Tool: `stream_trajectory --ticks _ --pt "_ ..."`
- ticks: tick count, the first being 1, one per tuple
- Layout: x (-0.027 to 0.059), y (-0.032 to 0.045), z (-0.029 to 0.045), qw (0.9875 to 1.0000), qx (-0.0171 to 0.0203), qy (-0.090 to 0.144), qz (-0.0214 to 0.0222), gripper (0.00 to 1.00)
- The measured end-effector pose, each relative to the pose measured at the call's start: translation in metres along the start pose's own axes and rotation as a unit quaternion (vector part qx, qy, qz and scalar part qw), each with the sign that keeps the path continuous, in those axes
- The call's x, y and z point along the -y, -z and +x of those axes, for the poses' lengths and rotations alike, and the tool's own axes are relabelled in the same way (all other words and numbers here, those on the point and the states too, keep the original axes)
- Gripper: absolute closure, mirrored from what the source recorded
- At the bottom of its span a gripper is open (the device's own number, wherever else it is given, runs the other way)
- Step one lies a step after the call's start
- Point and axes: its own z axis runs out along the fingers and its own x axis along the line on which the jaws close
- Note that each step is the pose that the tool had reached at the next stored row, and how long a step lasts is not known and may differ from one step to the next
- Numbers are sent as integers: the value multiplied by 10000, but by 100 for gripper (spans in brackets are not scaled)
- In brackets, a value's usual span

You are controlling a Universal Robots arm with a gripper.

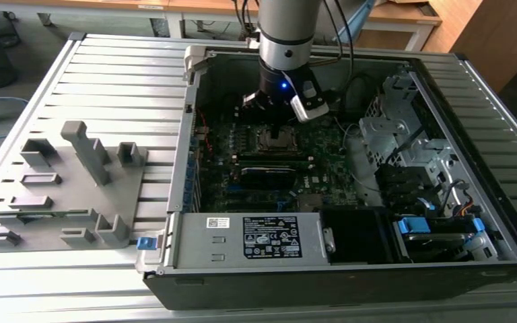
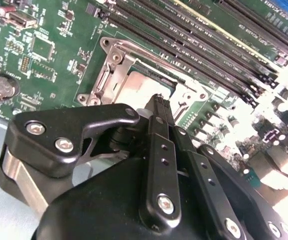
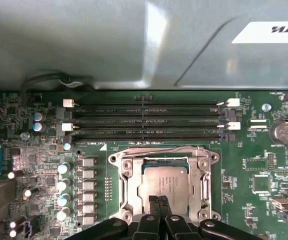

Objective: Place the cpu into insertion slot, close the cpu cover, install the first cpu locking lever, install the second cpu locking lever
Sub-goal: 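Install the second cpu locking lever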

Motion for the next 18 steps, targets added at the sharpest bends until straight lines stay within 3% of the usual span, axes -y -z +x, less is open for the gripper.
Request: stream_trajectory --ticks 7,15,18 --pt "-28 4 -19 10000 1 -1 -1 90" --pt "-45 157 -26 10000 0 0 -1 90" --pt "-46 166 -26 10000 1 0 -2 90"
